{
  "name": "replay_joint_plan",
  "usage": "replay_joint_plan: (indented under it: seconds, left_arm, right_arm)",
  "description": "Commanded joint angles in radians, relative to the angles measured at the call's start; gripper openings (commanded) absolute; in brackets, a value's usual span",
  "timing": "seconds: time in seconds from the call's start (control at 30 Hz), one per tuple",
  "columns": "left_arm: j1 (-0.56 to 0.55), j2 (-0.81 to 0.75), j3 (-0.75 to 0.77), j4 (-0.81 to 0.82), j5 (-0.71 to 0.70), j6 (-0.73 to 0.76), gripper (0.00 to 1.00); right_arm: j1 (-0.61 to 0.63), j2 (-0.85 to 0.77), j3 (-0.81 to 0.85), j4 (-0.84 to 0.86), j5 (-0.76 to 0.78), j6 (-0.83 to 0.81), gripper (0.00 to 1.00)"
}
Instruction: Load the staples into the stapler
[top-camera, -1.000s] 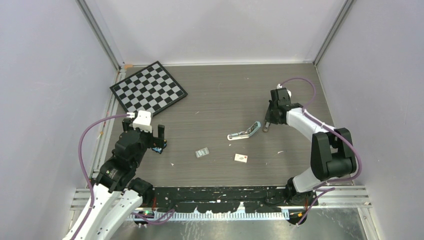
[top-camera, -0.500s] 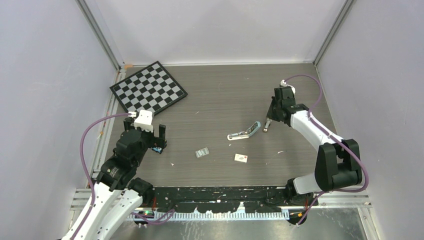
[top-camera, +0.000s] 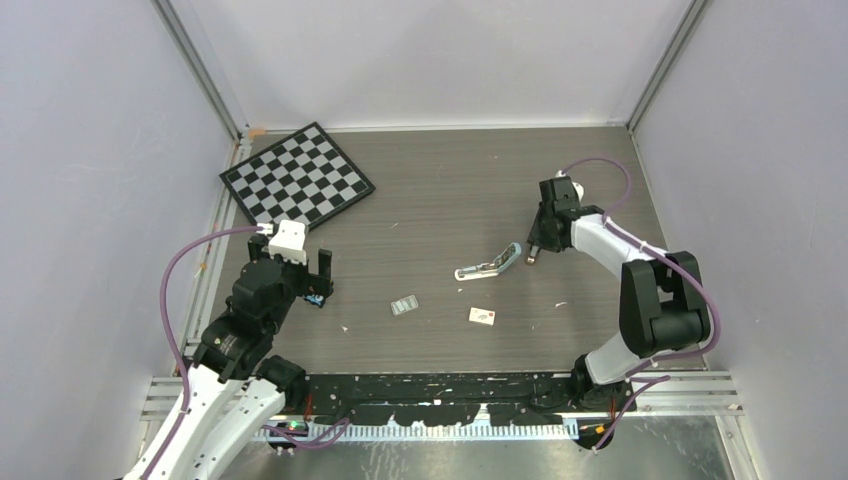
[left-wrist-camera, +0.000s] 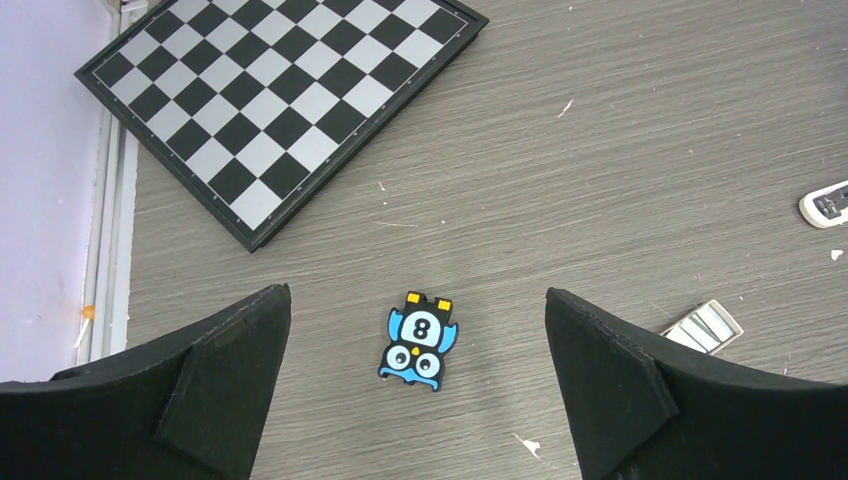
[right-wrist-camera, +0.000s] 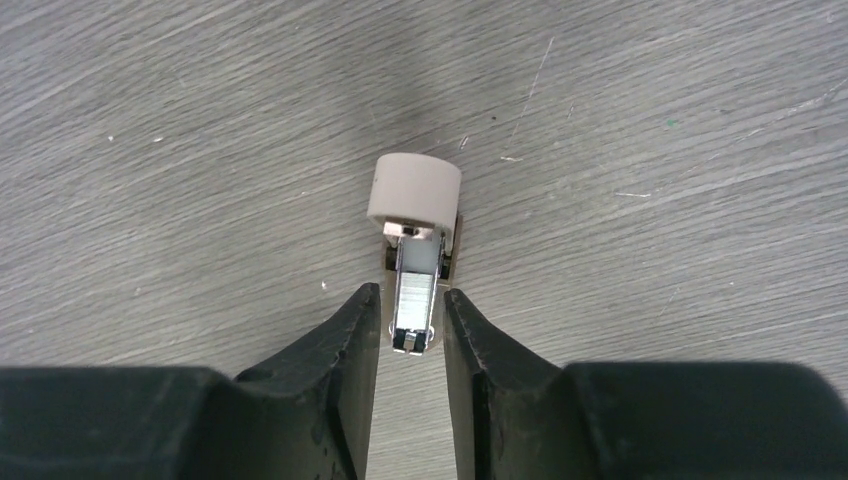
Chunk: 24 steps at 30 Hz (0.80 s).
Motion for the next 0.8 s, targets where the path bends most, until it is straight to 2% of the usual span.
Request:
replay_joint_plan:
  seconds: [0.0, 0.17, 0.53, 0.77]
  left_arm:
    - [-0.004, -0.013, -0.003, 0.041, 0.001, -0.006, 1.00]
    - [-0.003, -0.011, -0.003, 0.043, 0.001, -0.004, 1.00]
    - [-0.004, -0.013, -0.002, 0.043, -0.004, -0.002, 1.00]
    - [-0.003, -0.013, -0.003, 0.043, -0.003, -0.002, 1.00]
  right_arm:
    - [-0.002, 0.030, 0.048, -0.019, 0.047, 0.031, 0.37]
    - [-0.002, 0.051, 0.043, -0.007, 0.036, 0.043, 0.38]
    - [-0.003, 0.069, 0.046, 0.012, 0.019, 0.032, 0.23]
    - [-0.002, 0.041, 0.052, -0.009, 0.036, 0.016, 0.21]
